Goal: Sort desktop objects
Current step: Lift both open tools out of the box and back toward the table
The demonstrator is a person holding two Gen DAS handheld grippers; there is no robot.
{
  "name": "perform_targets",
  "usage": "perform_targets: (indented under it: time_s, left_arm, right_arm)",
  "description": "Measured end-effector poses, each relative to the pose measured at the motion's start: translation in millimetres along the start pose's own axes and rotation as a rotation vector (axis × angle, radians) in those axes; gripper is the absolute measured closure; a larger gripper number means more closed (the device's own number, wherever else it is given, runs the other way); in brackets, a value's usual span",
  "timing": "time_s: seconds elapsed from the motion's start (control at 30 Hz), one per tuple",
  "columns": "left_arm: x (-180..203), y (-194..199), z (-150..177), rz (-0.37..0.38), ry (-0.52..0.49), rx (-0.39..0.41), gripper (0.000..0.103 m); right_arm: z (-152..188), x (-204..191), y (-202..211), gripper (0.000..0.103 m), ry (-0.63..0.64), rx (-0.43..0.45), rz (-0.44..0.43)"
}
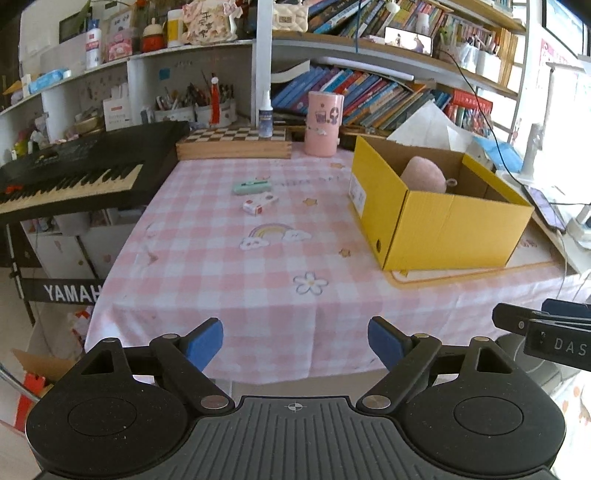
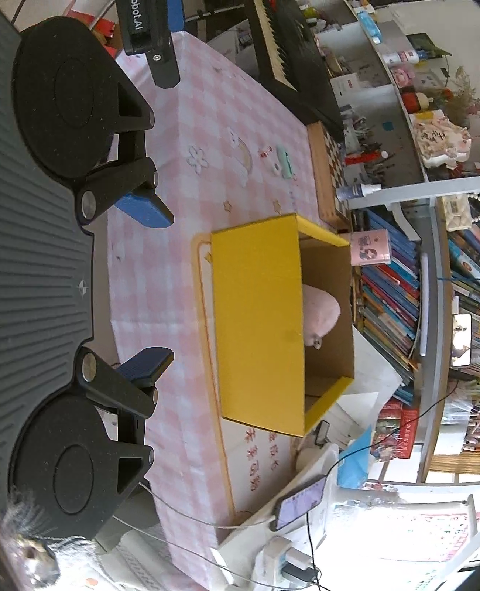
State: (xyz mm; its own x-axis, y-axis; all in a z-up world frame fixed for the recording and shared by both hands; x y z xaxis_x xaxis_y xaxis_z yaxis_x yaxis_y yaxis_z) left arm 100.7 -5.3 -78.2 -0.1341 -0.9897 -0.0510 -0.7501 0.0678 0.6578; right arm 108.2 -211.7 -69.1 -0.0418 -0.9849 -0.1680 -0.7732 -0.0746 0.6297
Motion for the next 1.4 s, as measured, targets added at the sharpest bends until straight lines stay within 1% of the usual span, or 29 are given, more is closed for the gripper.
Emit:
perform_targets:
  time_s: [0.17, 0.43, 0.63, 0.83, 1.07, 1.27, 1.4]
  left_arm:
    - [-10.2, 7.7, 6.9, -0.011, -0.008, 0.002, 0.015]
    - [-29.2, 14.3, 14.0, -0.040, 0.002, -0.007, 0.015]
    - [-31.9, 16.4, 15.6, -0.033, -0.008, -0.006, 0.015]
    - [-52.1, 21.4, 15.4, -0.055, 0.026, 0.014, 0.015]
    - [-79.1, 27.2, 18.1, -0.079, 0.070, 0.030, 0.015]
    - [-92.8, 26.4, 16.0, -0.085, 0.097, 0.040, 0.015]
    - [-92.7, 21.1, 14.0, -0.075, 0.087, 0.037, 0.015]
  right_arm:
    - [10.2, -15.4, 3.4, 0.032, 0.006, -0.017, -0.021]
    - [15.6, -41.3, 6.6, 0.034, 0.018, -0.005, -0.074]
    - [17.1, -54.2, 8.1, 0.035, 0.023, -0.005, -0.096]
    - [16.8, -69.8, 8.3, 0.035, 0.044, 0.002, -0.118]
    - [13.6, -101.7, 5.0, 0.036, 0.096, 0.008, -0.158]
    - [9.3, -124.9, 0.8, 0.041, 0.141, 0.004, -0.179]
    - [6.5, -131.7, -5.5, 0.043, 0.155, 0.003, -0.178]
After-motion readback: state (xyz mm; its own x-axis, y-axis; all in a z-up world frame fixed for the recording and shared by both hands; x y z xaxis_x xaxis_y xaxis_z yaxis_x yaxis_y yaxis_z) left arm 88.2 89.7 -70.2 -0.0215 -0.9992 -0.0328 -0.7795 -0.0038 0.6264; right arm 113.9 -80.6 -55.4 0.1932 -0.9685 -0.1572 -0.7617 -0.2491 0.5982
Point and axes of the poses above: each gripper's, at about its wrist camera, not at the fingertips, and y roughly against the way its jaws point, x to its right, z to its underside, the point moved 10 cm from there along -y, roughly the way its jaws point, and after that the axes turned 7 degrees about -y, right-handed, at the moved point
